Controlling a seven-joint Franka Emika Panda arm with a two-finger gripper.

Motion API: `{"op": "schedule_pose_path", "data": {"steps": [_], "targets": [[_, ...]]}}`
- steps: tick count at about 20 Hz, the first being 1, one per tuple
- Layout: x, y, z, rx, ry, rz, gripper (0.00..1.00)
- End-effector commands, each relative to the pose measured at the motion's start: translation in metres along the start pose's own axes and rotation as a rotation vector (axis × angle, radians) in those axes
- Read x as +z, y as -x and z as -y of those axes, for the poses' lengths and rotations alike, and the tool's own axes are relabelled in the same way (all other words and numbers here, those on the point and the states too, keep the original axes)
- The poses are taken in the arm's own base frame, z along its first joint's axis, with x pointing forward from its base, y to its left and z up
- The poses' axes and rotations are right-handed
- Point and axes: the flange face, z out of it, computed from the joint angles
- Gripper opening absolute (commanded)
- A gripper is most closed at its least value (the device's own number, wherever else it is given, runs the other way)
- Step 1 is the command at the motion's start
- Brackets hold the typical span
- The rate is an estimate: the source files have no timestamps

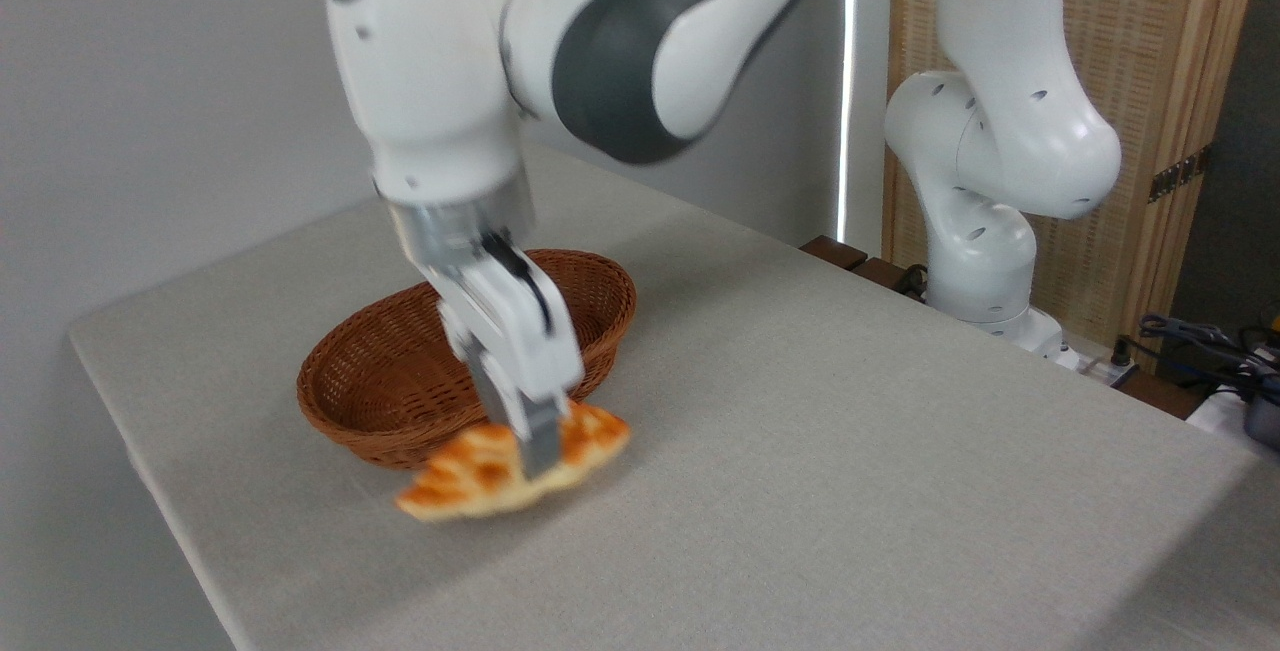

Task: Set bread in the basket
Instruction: 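Lift the braided bread and carry it over the basket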

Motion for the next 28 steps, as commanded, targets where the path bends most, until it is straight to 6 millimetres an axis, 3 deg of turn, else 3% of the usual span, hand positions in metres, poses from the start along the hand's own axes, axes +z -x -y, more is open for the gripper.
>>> {"op": "schedule_pose_path", "data": {"steps": [1, 7, 9, 10, 12, 17, 28], "targets": [[-0.021, -0.045, -0.032, 0.012, 0.008, -0.061, 0.46], [-0.017, -0.095, -0.083, -0.031, 0.04, -0.072, 0.5], [-0.012, -0.111, -0.101, -0.044, 0.054, -0.066, 0.67], [-0.008, -0.119, -0.112, -0.053, 0.06, -0.062, 0.87], [0.0, -0.127, -0.121, -0.052, 0.07, -0.048, 0.99], [0.015, -0.131, -0.125, -0.06, 0.088, -0.025, 1.0], [0.019, -0.13, -0.119, -0.093, 0.088, -0.015, 1.0]]}}
